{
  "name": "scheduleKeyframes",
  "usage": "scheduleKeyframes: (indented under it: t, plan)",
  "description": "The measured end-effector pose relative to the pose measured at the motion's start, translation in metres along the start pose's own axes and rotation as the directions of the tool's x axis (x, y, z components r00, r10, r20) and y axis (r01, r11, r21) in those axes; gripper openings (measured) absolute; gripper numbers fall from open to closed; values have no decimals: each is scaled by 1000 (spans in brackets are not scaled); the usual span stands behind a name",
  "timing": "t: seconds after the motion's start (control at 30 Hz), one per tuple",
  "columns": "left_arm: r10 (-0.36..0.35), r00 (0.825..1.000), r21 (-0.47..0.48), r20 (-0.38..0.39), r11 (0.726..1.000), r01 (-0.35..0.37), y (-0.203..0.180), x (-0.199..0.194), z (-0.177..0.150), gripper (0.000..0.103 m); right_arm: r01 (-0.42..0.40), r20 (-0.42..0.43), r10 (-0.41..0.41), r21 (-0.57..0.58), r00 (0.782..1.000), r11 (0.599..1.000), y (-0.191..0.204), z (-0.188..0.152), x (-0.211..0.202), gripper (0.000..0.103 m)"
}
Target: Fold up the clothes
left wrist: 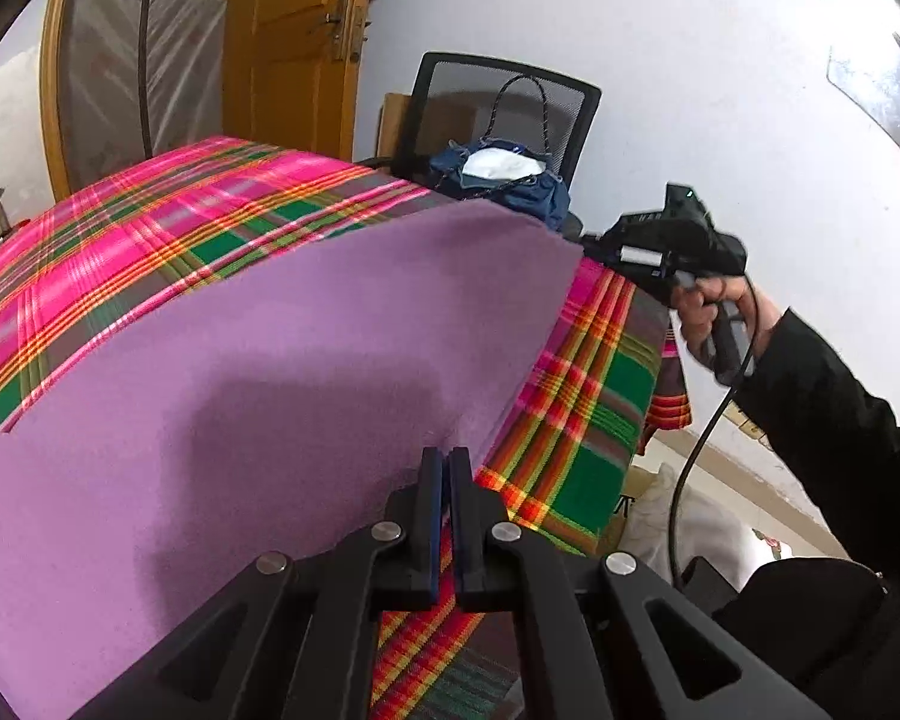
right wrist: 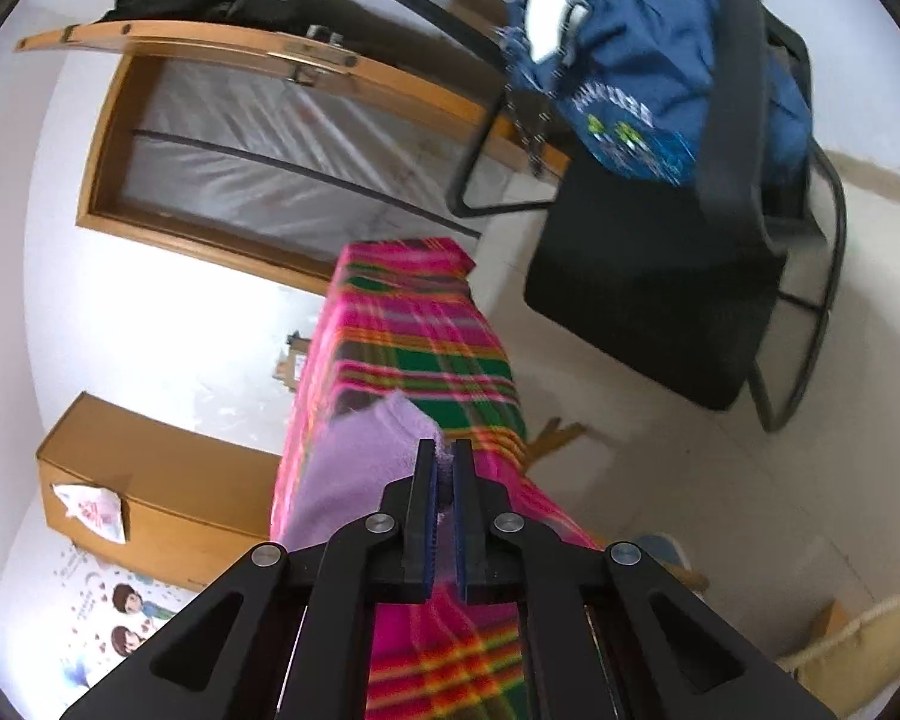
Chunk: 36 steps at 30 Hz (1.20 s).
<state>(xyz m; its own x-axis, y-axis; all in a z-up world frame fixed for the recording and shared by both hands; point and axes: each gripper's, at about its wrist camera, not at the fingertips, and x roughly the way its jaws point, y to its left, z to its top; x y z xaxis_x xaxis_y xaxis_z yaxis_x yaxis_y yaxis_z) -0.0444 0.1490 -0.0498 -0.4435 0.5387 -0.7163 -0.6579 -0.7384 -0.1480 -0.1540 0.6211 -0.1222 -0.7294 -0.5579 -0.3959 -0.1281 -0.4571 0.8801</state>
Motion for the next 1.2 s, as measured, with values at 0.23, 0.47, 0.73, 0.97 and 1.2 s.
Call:
scheduleKeyframes:
  t: [0.23, 0.47, 0.73, 0.97, 1.2]
  plan:
    - [-42, 999, -28, 4, 999, 42, 7, -3, -4, 2, 62, -11, -62, 14, 998, 998, 0, 5, 0, 19]
    - [-134, 990, -82, 36, 987, 137, 15, -14, -5, 2, 67, -16, -69, -82, 998, 994, 22, 33, 6, 48]
    - [-83, 994, -115, 67, 989, 90, 23, -18, -2, 2, -13, -229, -21, -147, 973, 989, 41, 42, 69, 36]
    - [-68, 997, -166, 35, 983, 73, 36, -5, -9, 2, 40, -171, -87, -262, 981, 964, 60, 41, 71, 5]
    - [-68, 997, -180, 36, 981, 74, 38, -6, -14, 2, 138, -103, -161, -205, 982, 969, 48, 46, 63, 5]
